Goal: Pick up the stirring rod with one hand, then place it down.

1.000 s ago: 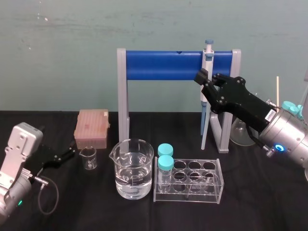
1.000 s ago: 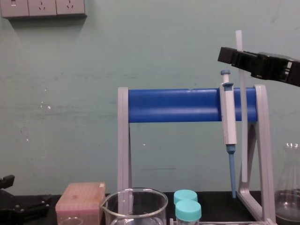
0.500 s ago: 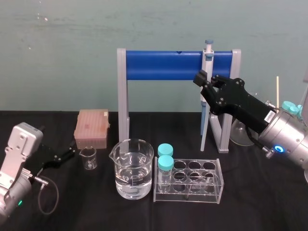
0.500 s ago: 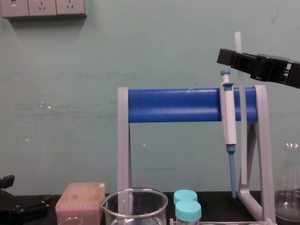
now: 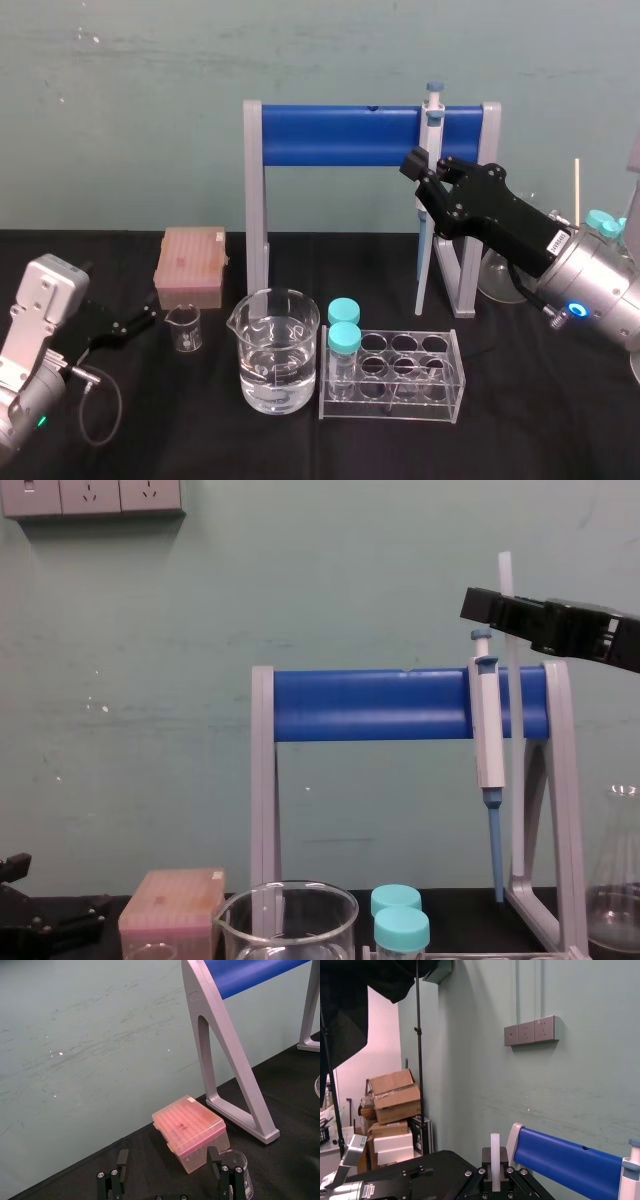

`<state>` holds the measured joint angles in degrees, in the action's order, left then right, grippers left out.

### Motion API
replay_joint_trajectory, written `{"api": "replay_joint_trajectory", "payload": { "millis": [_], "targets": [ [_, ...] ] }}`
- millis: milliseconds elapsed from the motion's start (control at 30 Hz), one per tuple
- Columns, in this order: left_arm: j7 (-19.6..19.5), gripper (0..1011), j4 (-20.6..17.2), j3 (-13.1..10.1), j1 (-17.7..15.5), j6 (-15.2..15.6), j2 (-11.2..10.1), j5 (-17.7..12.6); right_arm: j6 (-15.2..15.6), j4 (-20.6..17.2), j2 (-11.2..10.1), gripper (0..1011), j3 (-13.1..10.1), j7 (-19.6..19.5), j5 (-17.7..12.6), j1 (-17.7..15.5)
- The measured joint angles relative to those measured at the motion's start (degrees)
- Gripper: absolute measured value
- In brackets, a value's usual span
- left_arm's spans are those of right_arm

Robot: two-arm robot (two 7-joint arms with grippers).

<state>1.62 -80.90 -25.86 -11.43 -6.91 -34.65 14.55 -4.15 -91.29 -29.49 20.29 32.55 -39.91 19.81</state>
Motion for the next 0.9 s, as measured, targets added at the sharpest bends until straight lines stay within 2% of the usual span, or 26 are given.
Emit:
{"api": "replay_joint_trajectory", "payload": {
  "millis": [900],
  "targets": [
    [0.0, 1000, 0.0, 0.0, 0.0, 0.0, 0.0, 0.0, 0.2, 0.0, 0.0, 68, 0.1, -0.2, 0.2, 0.0]
  ]
}}
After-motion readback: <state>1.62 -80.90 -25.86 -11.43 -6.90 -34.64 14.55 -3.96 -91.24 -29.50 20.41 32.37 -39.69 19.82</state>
